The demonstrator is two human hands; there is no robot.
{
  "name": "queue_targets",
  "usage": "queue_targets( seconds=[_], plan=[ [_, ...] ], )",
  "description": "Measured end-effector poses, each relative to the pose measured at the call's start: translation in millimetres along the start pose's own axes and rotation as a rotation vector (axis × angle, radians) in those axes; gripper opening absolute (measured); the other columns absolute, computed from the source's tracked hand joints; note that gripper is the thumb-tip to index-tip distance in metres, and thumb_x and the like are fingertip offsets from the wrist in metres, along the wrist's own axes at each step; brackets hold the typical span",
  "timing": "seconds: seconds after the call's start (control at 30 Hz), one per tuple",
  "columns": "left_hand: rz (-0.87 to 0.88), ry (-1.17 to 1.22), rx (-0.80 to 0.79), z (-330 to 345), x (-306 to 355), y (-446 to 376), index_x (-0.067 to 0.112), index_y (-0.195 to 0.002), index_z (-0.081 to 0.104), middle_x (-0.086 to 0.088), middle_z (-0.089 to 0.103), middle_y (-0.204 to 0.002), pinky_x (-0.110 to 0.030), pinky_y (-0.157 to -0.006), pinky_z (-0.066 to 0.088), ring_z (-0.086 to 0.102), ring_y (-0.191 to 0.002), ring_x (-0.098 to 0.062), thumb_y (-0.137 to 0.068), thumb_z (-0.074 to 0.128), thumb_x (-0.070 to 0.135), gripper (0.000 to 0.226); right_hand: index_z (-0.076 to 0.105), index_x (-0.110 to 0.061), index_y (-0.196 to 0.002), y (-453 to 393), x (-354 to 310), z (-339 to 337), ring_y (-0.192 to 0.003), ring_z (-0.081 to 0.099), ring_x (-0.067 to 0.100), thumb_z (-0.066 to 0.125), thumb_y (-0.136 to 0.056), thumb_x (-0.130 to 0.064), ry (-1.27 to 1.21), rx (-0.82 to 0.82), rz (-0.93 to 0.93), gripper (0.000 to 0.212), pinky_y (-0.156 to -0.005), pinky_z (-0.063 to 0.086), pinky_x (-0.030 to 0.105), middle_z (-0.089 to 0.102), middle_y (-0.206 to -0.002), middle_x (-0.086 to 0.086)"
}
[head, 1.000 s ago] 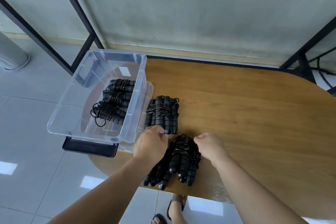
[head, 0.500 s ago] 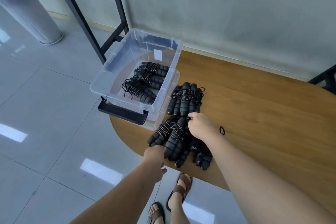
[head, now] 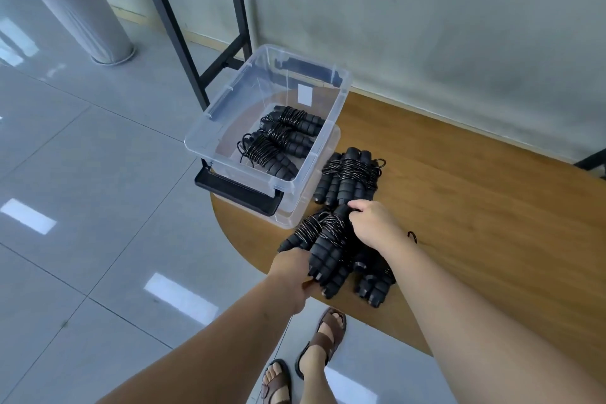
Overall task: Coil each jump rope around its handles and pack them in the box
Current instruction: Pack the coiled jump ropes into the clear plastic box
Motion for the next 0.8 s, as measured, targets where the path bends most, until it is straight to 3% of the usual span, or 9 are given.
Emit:
queue_targets(
  seconds=[0.1,0.17,0.23,0.33,0.4,0.53,0.6,0.67,0.8],
  plan=[
    [0.068,-0.076,0.011,-7.4,3.6,-0.7,0.007,-0.094,0.054,-0.004,0.055,-0.079,-0.041,-0.092,0.051,0.055,-0.07,-0.017,-0.097,0.05,0.003,0.007,0.056,-0.027,-0.138,8.8,-2.1,-7.1,-0.063,0.05,0.013,0.042,-0.097,-0.018,-0.11,0.028,0.008,0.044,-0.053,0.04,0.027,0.06,-0.119,0.001],
    [0.142,-0.143,0.016,-9.7,11.1,3.7,0.007,-0.09,0.056,-0.003,0.055,-0.076,-0.039,-0.088,0.052,0.055,-0.069,-0.016,-0.097,0.051,0.005,0.009,0.057,-0.024,-0.137,18.3,-8.5,-16.2,-0.079,0.064,0.021,0.046,-0.098,-0.018,-0.192,0.056,-0.005,0.041,-0.069,0.051,0.033,0.063,-0.123,0.004],
    [0.23,-0.265,0.007,-7.8,18.2,11.2,0.007,-0.101,0.061,-0.001,0.055,-0.075,-0.036,-0.079,0.052,0.055,-0.069,-0.017,-0.097,0.052,0.008,0.01,0.057,-0.022,-0.137,30.3,-11.7,-26.2,-0.1,0.064,0.028,0.051,-0.098,-0.02,-0.262,0.086,0.001,0.04,-0.083,0.051,0.04,0.062,-0.13,0.005],
    [0.293,-0.43,-0.008,1.3,29.0,35.4,0.013,-0.127,0.057,0.0,0.051,-0.068,-0.018,-0.049,0.041,0.047,-0.054,-0.01,-0.101,0.049,0.017,0.027,0.058,-0.024,-0.135,45.6,-11.5,-48.1,-0.096,0.059,0.015,0.056,-0.096,-0.028,-0.313,0.146,-0.025,0.039,-0.078,0.044,0.03,0.059,-0.134,0.001],
    [0.346,-0.449,-0.027,9.4,39.4,52.5,0.019,-0.143,0.046,0.004,0.053,-0.069,-0.013,-0.04,0.036,0.046,-0.051,-0.007,-0.102,0.049,0.023,0.041,0.061,-0.025,-0.13,55.7,-10.6,-68.7,-0.092,0.059,0.011,0.059,-0.095,-0.031,-0.353,0.208,-0.039,0.035,-0.076,0.046,0.03,0.061,-0.128,-0.001],
    [0.509,-0.435,-0.057,30.5,83.7,79.3,0.028,-0.149,0.039,0.008,0.058,-0.081,-0.014,-0.043,0.039,0.049,-0.057,-0.008,-0.1,0.052,0.028,0.051,0.057,-0.031,-0.13,68.5,-25.9,-113.2,-0.109,0.058,0.02,0.06,-0.094,-0.035,-0.404,0.34,-0.086,0.036,-0.096,0.049,0.041,0.057,-0.128,-0.004],
    [0.571,-0.406,-0.052,35.8,112.2,89.6,0.029,-0.149,0.038,0.009,0.057,-0.075,-0.017,-0.043,0.038,0.046,-0.054,-0.009,-0.099,0.054,0.027,0.052,0.054,-0.033,-0.133,69.9,-45.7,-125.4,-0.103,0.057,0.018,0.055,-0.097,-0.035,-0.377,0.34,-0.141,0.036,-0.088,0.049,0.037,0.053,-0.12,-0.007],
    [0.633,-0.406,0.004,32.7,145.5,96.4,0.027,-0.148,0.038,0.008,0.059,-0.082,-0.02,-0.048,0.04,0.048,-0.055,-0.009,-0.098,0.055,0.028,0.052,0.053,-0.035,-0.131,66.3,-67.1,-129.9,-0.091,0.06,0.015,0.053,-0.099,-0.034,-0.379,0.314,-0.187,0.032,-0.079,0.05,0.035,0.056,-0.112,-0.009],
    [0.775,-0.562,0.193,16.4,226.3,99.5,0.023,-0.143,0.044,-0.004,0.059,-0.11,-0.037,-0.084,0.056,0.063,-0.091,-0.023,-0.098,0.053,0.036,0.048,0.055,-0.032,-0.123,43.5,-118.1,-129.0,-0.094,0.066,0.024,0.054,-0.098,-0.033,-0.418,0.218,-0.243,0.025,-0.088,0.055,0.046,0.06,-0.104,-0.009]
  ],
)
Point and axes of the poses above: each hand's wrist, its own y-axis away from the middle knuckle, its own z-axis out of the palm, x = y × z, the point moved 6 cm from there along -y, towards the middle knuckle
